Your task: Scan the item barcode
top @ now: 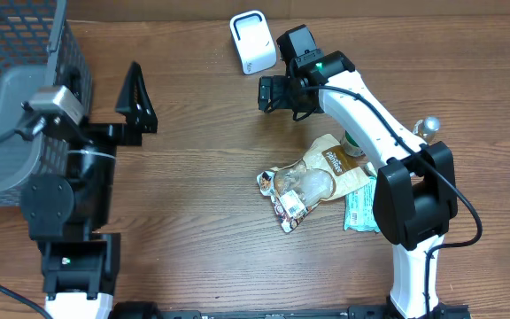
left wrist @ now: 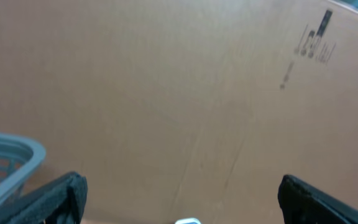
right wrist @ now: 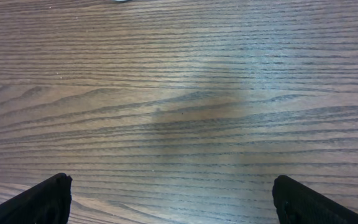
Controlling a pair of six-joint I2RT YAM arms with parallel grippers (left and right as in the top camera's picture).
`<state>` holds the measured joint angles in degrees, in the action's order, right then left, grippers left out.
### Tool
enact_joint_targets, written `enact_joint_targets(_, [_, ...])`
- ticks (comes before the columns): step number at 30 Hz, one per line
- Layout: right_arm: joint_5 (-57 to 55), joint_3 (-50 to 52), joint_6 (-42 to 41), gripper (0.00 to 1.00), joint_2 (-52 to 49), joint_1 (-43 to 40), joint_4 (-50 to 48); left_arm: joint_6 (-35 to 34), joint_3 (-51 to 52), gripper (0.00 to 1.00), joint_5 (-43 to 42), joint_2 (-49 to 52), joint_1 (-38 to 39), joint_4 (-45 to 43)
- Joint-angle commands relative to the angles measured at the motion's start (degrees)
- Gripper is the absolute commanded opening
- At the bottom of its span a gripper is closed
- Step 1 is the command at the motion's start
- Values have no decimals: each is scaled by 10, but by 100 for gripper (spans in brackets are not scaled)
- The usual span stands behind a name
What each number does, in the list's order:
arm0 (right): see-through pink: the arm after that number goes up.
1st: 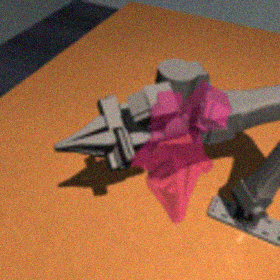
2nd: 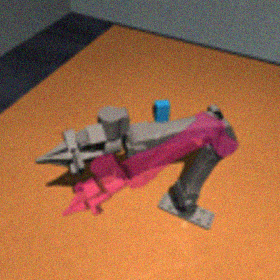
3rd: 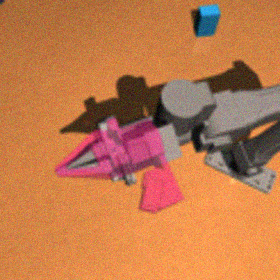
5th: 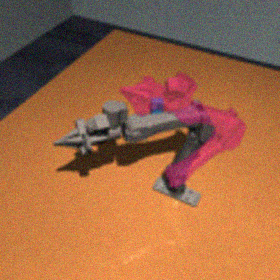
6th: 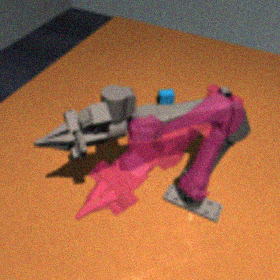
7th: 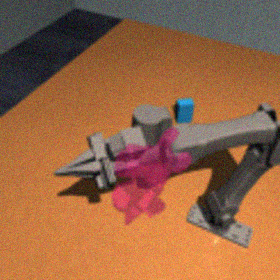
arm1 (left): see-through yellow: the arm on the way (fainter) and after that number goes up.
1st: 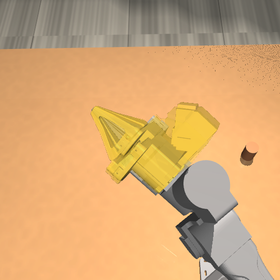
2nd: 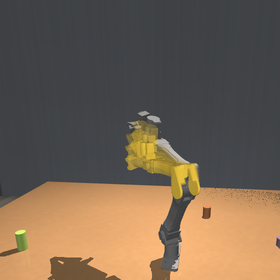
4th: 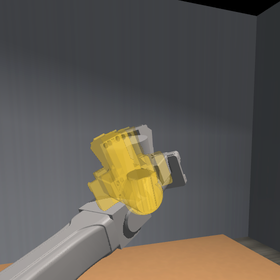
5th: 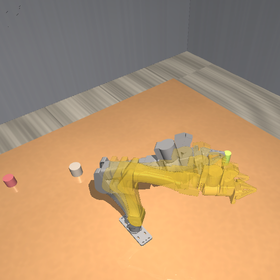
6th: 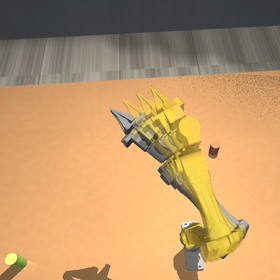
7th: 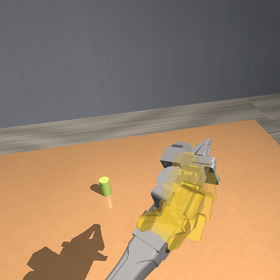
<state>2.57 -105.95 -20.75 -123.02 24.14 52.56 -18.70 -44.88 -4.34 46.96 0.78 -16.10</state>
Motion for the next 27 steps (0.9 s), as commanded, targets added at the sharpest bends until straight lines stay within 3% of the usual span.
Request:
enact_joint_targets(1, [-4, -9, 2, 100, 18, 3, -2, 19, 61, 100, -5, -27, 4, -52])
enact_joint_targets(10, [-4, -9, 2, 100, 18, 3, -2, 29, 183, 100, 19, -92, 4, -171])
enact_joint_targets(21, [-4, -10, 2, 100, 18, 3, -2, 46, 265, 100, 20, -168, 4, -171])
enact_joint_targets(27, [-4, -9, 2, 100, 18, 3, -2, 46, 299, 100, 24, -221, 4, -124])
